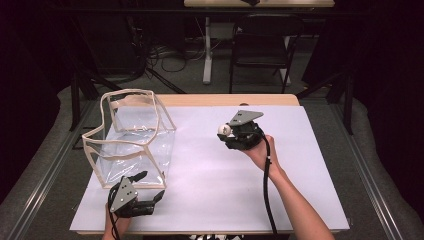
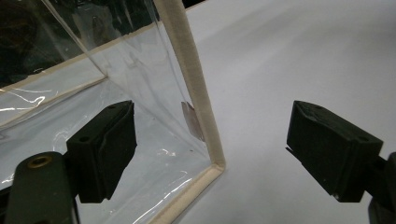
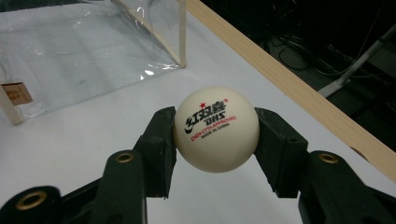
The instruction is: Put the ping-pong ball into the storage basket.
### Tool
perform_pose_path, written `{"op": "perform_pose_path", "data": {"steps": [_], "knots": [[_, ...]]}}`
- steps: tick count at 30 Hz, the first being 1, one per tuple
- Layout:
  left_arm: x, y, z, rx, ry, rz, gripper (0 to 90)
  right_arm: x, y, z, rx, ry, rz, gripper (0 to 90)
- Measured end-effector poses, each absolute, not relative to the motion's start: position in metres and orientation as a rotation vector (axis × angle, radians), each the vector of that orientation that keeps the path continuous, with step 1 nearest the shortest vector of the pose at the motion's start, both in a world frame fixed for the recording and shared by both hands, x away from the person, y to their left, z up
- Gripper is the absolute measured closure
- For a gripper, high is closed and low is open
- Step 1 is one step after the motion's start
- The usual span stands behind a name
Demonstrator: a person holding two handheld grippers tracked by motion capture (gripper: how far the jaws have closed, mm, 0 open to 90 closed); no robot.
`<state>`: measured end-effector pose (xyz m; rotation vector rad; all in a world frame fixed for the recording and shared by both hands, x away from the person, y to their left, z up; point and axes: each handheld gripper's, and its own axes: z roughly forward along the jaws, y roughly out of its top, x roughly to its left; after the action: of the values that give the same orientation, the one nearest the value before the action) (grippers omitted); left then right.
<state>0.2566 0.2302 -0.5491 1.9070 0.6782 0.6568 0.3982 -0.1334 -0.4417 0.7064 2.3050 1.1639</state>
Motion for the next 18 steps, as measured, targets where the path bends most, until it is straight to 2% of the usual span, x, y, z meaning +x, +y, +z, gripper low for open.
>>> {"op": "perform_pose_path", "data": {"steps": [18], "knots": [[0.2564, 0.229, -0.5498, 1.91, 0.675, 0.652, 16.1, 0.4071, -0.1243, -0.4353, 0.699, 2.307, 1.192, 51.0]]}}
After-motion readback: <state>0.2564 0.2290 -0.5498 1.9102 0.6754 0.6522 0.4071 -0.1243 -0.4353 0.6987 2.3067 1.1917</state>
